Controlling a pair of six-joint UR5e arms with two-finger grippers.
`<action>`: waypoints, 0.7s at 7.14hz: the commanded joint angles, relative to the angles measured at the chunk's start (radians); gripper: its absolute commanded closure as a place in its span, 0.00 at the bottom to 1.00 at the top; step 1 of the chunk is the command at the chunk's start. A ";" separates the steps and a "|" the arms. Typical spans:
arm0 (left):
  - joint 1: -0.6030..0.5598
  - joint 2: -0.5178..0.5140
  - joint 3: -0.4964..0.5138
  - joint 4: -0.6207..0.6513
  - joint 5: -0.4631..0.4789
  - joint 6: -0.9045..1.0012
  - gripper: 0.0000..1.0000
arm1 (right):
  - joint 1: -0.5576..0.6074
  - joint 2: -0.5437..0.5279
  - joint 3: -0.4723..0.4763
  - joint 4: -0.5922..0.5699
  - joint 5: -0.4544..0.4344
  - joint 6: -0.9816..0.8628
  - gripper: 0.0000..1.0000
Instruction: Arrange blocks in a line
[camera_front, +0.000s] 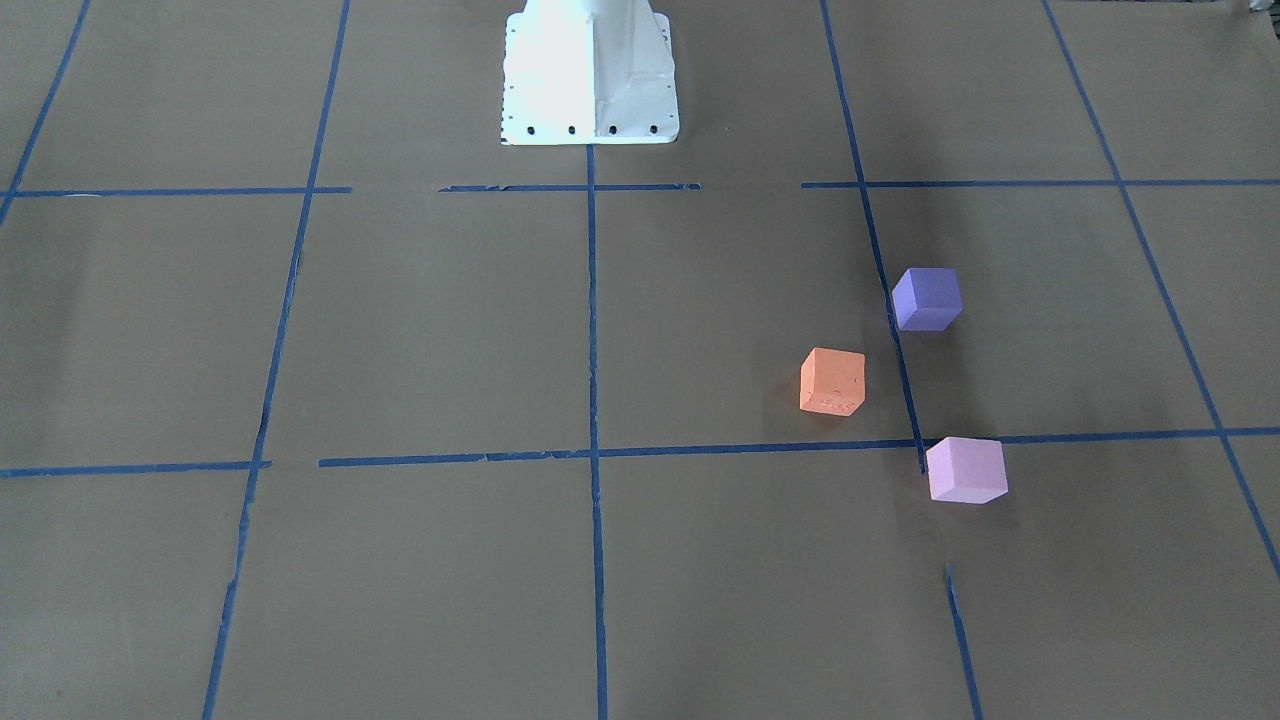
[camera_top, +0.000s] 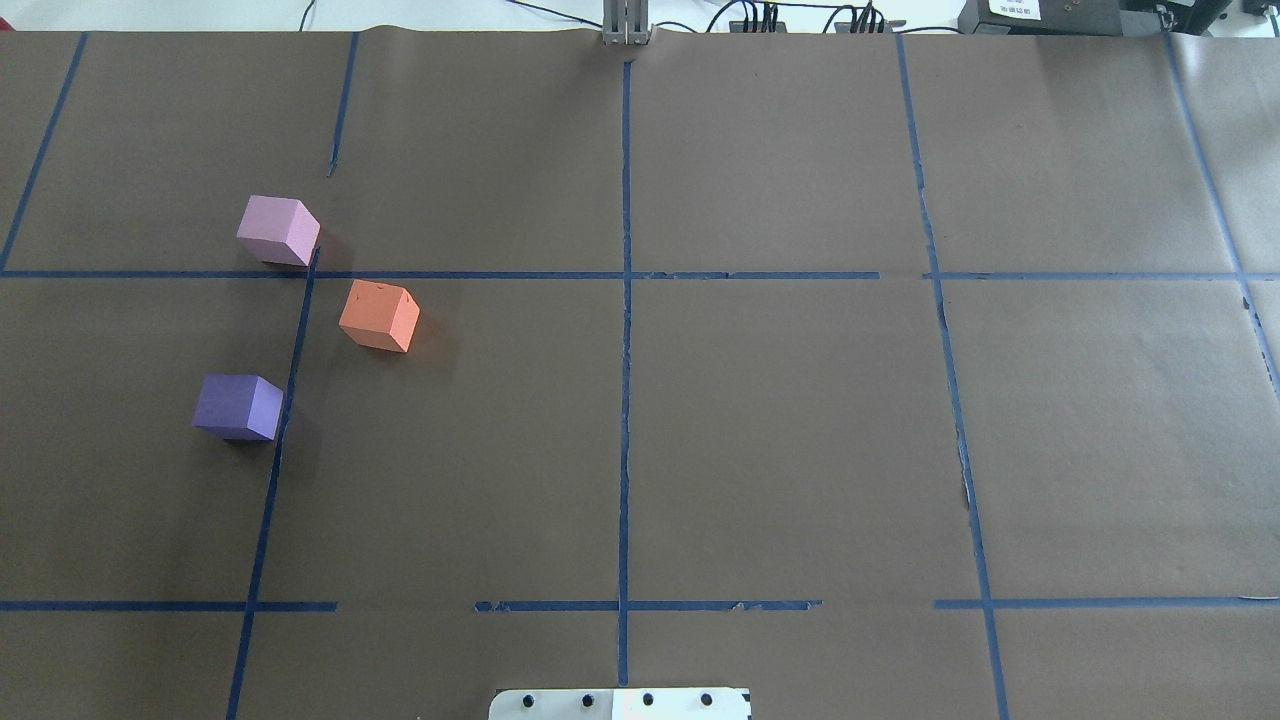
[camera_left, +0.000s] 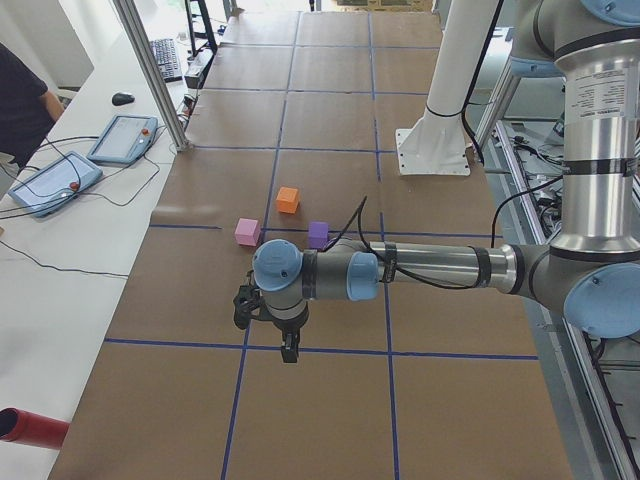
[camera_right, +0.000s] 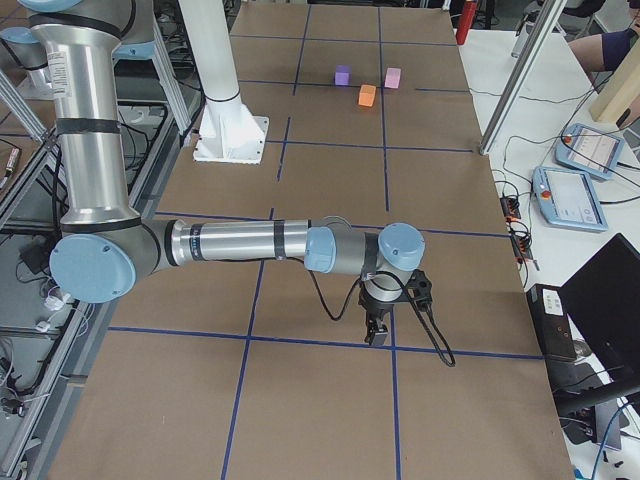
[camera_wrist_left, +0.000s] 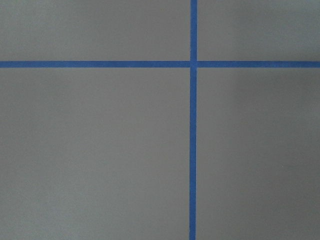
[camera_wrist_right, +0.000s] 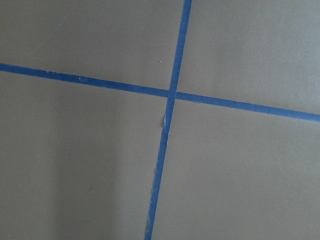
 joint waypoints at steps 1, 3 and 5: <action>0.000 0.000 0.005 0.001 0.000 0.000 0.00 | 0.000 0.000 0.000 0.000 0.000 0.000 0.00; 0.000 0.000 0.003 0.011 0.002 -0.002 0.00 | 0.000 0.000 0.000 0.000 0.000 0.000 0.00; 0.000 -0.004 0.002 0.006 0.008 -0.003 0.00 | 0.000 0.000 0.000 0.000 0.000 0.000 0.00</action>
